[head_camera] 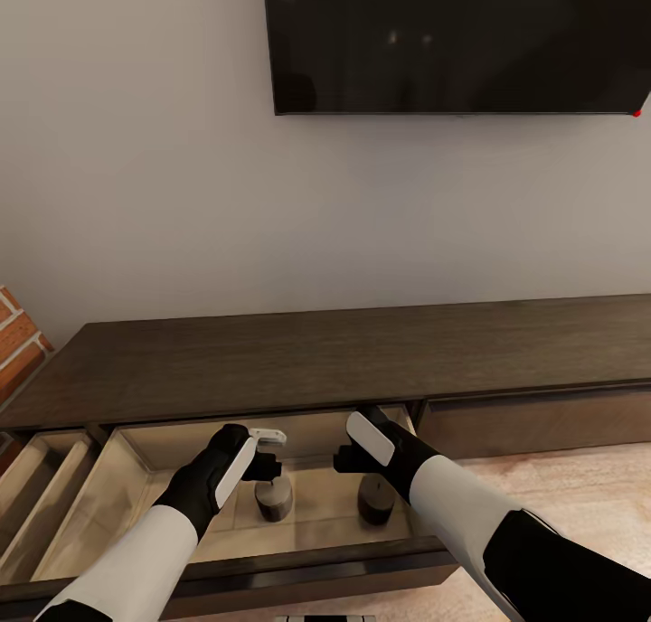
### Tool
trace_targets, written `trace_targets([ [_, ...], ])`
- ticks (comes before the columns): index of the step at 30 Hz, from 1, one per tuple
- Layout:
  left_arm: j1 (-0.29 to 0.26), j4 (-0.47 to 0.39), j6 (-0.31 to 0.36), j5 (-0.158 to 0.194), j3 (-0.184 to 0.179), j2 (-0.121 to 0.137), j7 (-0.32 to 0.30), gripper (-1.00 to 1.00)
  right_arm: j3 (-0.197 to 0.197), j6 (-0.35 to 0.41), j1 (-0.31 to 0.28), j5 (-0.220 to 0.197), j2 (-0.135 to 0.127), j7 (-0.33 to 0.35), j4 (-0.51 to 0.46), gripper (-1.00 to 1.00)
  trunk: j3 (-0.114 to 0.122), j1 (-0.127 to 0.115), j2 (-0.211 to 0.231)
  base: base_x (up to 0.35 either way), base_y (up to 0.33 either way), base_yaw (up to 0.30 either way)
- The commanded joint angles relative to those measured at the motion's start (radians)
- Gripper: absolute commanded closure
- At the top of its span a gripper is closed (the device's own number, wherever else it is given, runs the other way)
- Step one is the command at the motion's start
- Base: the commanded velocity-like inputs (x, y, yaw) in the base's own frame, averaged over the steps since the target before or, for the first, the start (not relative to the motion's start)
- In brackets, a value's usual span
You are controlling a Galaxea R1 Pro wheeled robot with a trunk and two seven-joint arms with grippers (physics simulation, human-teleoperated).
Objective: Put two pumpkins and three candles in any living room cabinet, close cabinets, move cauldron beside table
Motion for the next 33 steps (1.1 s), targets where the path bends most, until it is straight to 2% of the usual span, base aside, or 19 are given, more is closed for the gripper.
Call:
trace_targets([
  [1, 0.0, -0.001, 0.003, 0.011, -0.003, 0.0, 0.01, -1.0, 0.004, 0.002, -0.001, -0.007, 0.0, -0.008, 0.0, -1.0, -0.001, 0.0, 0.0, 0.0, 0.0, 0.0],
  [3, -0.001, -0.002, 0.002, 0.011, -0.003, 0.0, 0.011, -1.0, 0.004, 0.002, -0.001, -0.007, 0.0, -0.008, 0.0, -1.0, -0.001, 0.0, 0.0, 0.0, 0.0, 0.0],
  [13, -0.001, 0.001, 0.009, 0.012, -0.002, -0.001, 0.011, -1.0, 0.004, 0.002, -0.001, -0.007, 0.0, -0.008, 0.0, -1.0, 0.038, -0.005, 0.002, 0.0, 0.0, 0.0],
  [21, -0.002, 0.002, 0.054, 0.016, -0.002, -0.002, 0.01, -1.0, 0.004, 0.002, -0.001, -0.007, 0.0, -0.008, 0.0, -1.0, 0.069, -0.008, 0.004, -0.09, 0.0, 0.0],
  [33, -0.002, 0.002, 0.059, 0.017, -0.002, -0.003, 0.011, -1.0, 0.003, 0.002, -0.001, -0.008, 0.0, -0.007, 0.0, -1.0, 0.115, -0.014, 0.007, -0.047, 0.0, 0.0],
])
